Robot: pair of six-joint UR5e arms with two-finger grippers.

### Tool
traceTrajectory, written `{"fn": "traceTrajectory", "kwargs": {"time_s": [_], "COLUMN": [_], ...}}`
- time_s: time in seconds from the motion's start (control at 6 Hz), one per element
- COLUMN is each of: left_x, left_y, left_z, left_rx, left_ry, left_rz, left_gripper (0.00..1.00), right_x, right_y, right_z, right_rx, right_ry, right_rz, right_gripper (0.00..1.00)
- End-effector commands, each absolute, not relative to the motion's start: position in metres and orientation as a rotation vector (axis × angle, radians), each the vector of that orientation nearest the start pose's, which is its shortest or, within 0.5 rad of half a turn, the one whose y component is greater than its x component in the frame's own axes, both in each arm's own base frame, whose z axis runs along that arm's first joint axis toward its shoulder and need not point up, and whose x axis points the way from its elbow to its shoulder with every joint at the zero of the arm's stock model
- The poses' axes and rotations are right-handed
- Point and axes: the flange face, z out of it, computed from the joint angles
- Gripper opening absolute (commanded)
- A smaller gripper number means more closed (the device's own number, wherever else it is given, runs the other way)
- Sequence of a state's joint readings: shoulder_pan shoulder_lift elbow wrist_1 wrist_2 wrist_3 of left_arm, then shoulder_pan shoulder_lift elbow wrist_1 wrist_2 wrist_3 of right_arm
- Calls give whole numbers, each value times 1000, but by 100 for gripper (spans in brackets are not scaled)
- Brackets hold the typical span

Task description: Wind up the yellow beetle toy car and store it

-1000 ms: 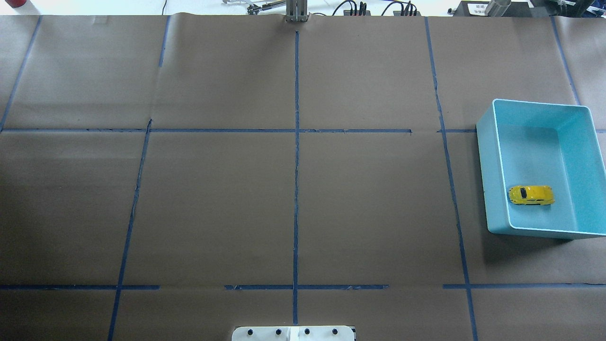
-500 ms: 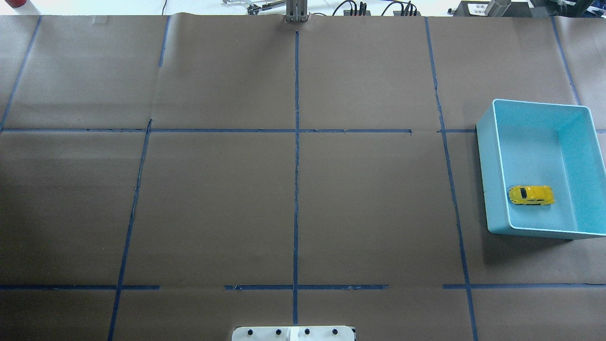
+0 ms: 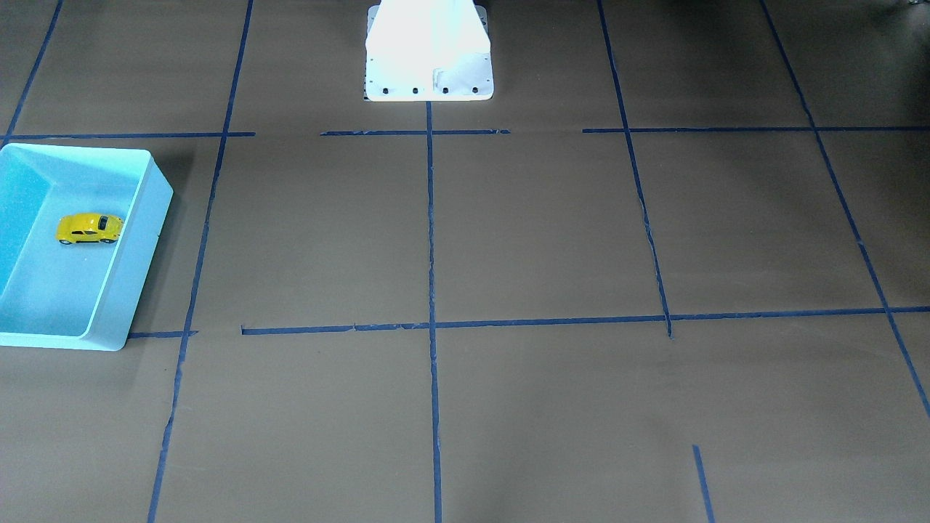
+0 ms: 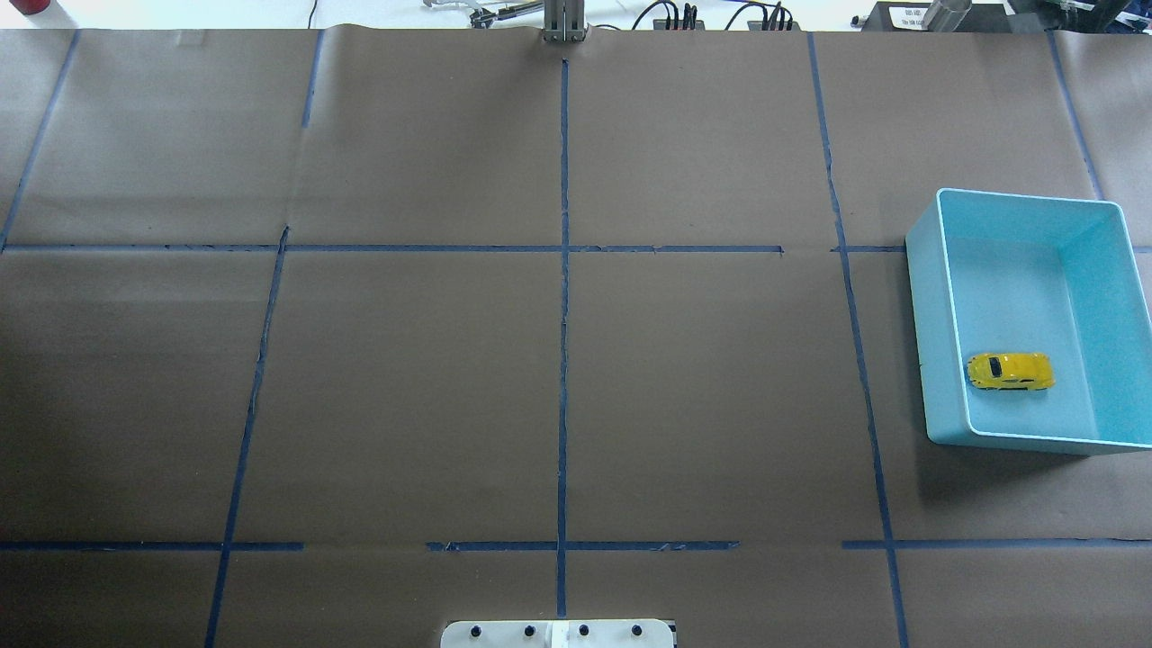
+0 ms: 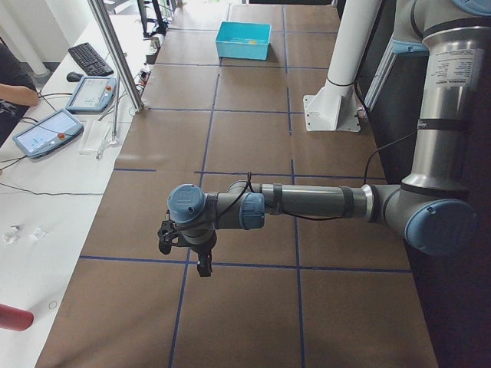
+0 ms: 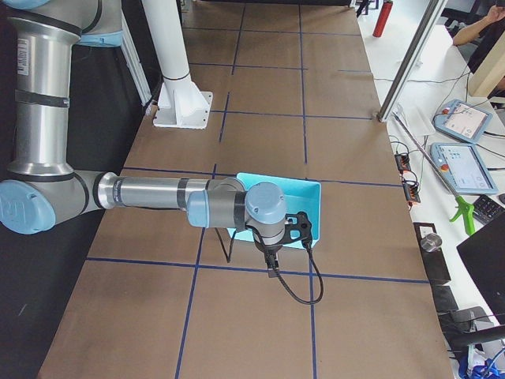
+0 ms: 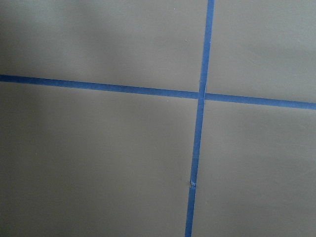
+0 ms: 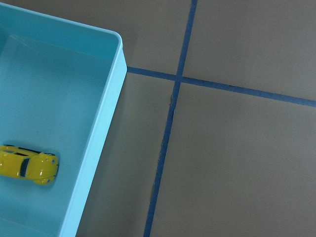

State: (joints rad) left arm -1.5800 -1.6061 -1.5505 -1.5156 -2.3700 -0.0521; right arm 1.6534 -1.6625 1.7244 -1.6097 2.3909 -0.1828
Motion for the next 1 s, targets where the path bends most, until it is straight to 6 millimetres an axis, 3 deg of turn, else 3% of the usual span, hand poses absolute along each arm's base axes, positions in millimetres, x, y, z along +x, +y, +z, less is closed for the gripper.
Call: {"fn": "traceTrajectory", "kwargs": {"time_s": [0.0, 0.33, 0.5, 0.83], "left_x": [-67, -67, -84, -83], "left_y": [-503, -504, -489, -495], "left_z": [655, 652, 665, 659], "left_rx": [-56, -42, -45, -34], "left_ry": [798, 799, 766, 764], "left_rz": [-75, -71, -105, -98], "left_gripper": [100, 100, 100, 100], "right_x": [101, 100, 99, 99], "right_y": [-473, -468, -457, -456], "right_z": [607, 619, 639, 644], "right_rx": [50, 7, -27, -38], "right_ry": [-811, -763, -770, -770], "right_rz": [-28, 17, 23, 31], "right_gripper": [100, 100, 100, 100]}}
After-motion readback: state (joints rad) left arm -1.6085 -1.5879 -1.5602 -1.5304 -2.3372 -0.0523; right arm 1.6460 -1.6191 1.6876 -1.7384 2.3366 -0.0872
